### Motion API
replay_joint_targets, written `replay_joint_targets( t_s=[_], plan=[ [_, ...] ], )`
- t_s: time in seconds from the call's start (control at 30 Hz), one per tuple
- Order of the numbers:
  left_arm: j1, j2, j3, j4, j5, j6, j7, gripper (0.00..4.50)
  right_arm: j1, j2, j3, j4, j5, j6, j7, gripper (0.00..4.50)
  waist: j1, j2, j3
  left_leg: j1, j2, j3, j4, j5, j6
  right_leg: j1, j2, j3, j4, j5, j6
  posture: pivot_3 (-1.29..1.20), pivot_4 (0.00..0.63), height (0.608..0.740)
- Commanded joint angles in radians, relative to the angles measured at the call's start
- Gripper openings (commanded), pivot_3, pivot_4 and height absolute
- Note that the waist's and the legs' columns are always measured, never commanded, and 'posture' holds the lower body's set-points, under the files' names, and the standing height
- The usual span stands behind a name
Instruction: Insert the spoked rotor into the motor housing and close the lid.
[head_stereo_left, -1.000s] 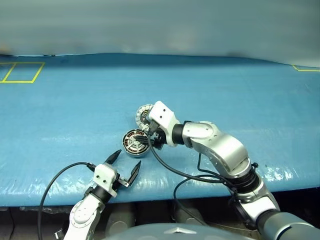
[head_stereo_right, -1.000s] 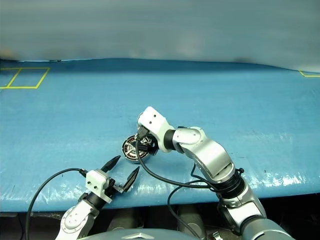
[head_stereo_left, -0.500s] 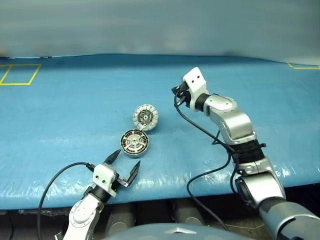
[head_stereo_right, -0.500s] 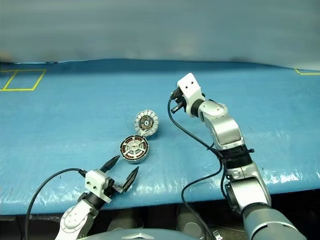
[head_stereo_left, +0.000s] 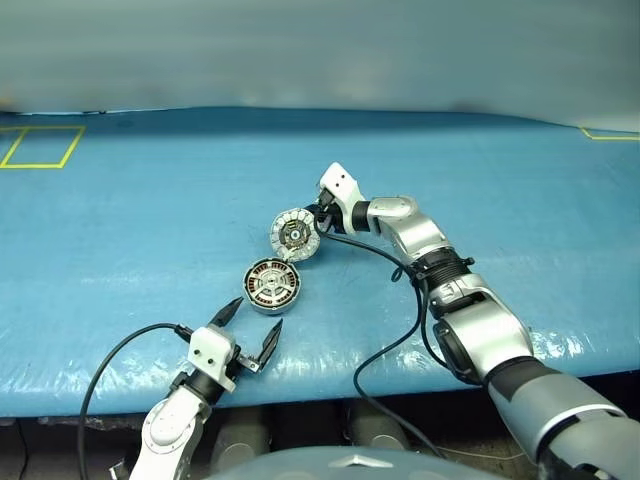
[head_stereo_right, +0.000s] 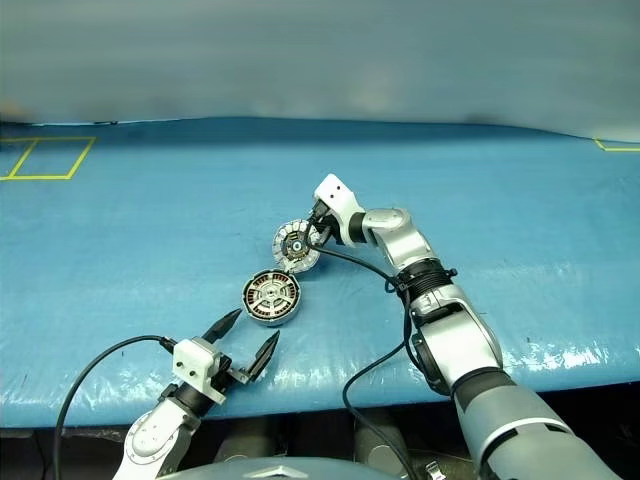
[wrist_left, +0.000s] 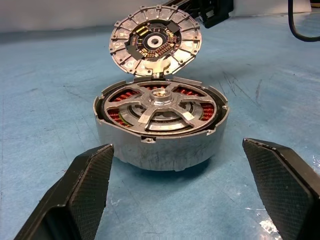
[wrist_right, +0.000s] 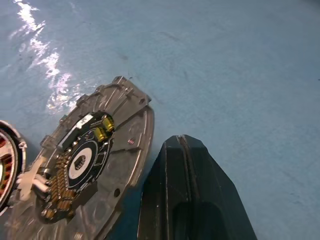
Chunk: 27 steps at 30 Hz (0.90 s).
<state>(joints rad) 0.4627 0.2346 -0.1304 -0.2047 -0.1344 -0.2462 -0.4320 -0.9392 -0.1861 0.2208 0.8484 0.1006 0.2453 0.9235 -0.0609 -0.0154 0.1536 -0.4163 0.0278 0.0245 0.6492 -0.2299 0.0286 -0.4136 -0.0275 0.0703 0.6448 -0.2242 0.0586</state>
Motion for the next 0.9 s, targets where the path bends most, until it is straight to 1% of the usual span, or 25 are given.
replay_joint_targets(
  t_s=[0.03, 0.1, 0.17, 0.47, 0.57, 0.77, 0.9],
  plan=[
    [0.005, -0.005, -0.013, -0.054, 0.004, 0.000, 0.009, 4.50, -0.024, 0.019, -0.065, -0.071, 0.110, 0.097, 0.143, 0.03, -0.001, 0.001, 0.000, 0.000, 0.000, 0.000, 0.000, 0.000, 0.000, 0.000, 0.000, 0.000, 0.000, 0.000, 0.000, 0.00, 0.150, 0.740],
    [0.007, -0.004, -0.014, -0.059, 0.003, 0.004, 0.010, 4.50, 0.000, 0.023, -0.089, -0.140, 0.169, 0.171, 0.200, 0.03, -0.001, 0.001, 0.001, 0.000, 0.000, 0.000, 0.000, 0.000, 0.000, 0.000, 0.000, 0.000, 0.001, 0.000, 0.001, 0.00, 0.150, 0.740],
    [0.006, -0.001, -0.017, -0.062, 0.001, 0.009, 0.009, 4.50, 0.026, 0.026, -0.101, -0.205, 0.206, 0.232, 0.219, 0.03, -0.002, 0.001, 0.001, 0.000, 0.000, -0.001, -0.001, 0.000, 0.000, 0.000, 0.000, 0.000, 0.001, 0.001, 0.002, 0.00, 0.150, 0.740],
    [-0.007, 0.005, -0.023, -0.078, -0.002, 0.033, 0.011, 4.50, 0.213, 0.036, -0.049, -0.535, 0.269, 0.418, 0.193, 0.03, 0.001, 0.001, 0.000, -0.001, 0.000, -0.001, 0.000, 0.000, 0.000, -0.001, -0.001, -0.001, 0.001, 0.000, 0.000, 0.00, 0.150, 0.740],
    [-0.009, 0.007, -0.025, -0.082, 0.000, 0.038, 0.014, 4.50, 0.284, 0.051, -0.040, -0.624, 0.276, 0.452, 0.142, 0.03, 0.001, 0.001, 0.000, 0.000, 0.000, -0.001, 0.000, 0.000, 0.000, 0.000, 0.000, -0.001, 0.001, 0.000, 0.000, 0.00, 0.150, 0.740],
    [-0.005, 0.006, -0.023, -0.086, -0.003, 0.040, 0.018, 4.50, 0.464, 0.133, -0.069, -0.792, 0.318, 0.498, -0.037, 0.03, 0.001, 0.001, 0.000, 0.000, 0.000, -0.001, 0.000, 0.000, 0.000, -0.001, 0.000, -0.001, 0.001, 0.000, 0.000, 0.00, 0.150, 0.740],
    [-0.009, 0.008, -0.020, -0.078, -0.006, 0.038, 0.013, 4.50, 0.552, 0.144, -0.043, -0.903, 0.340, 0.527, -0.098, 0.03, 0.001, 0.001, 0.000, -0.001, 0.000, -0.001, 0.000, 0.000, 0.000, -0.001, -0.001, 0.000, 0.001, -0.001, -0.001, 0.00, 0.150, 0.740]
  ],
)
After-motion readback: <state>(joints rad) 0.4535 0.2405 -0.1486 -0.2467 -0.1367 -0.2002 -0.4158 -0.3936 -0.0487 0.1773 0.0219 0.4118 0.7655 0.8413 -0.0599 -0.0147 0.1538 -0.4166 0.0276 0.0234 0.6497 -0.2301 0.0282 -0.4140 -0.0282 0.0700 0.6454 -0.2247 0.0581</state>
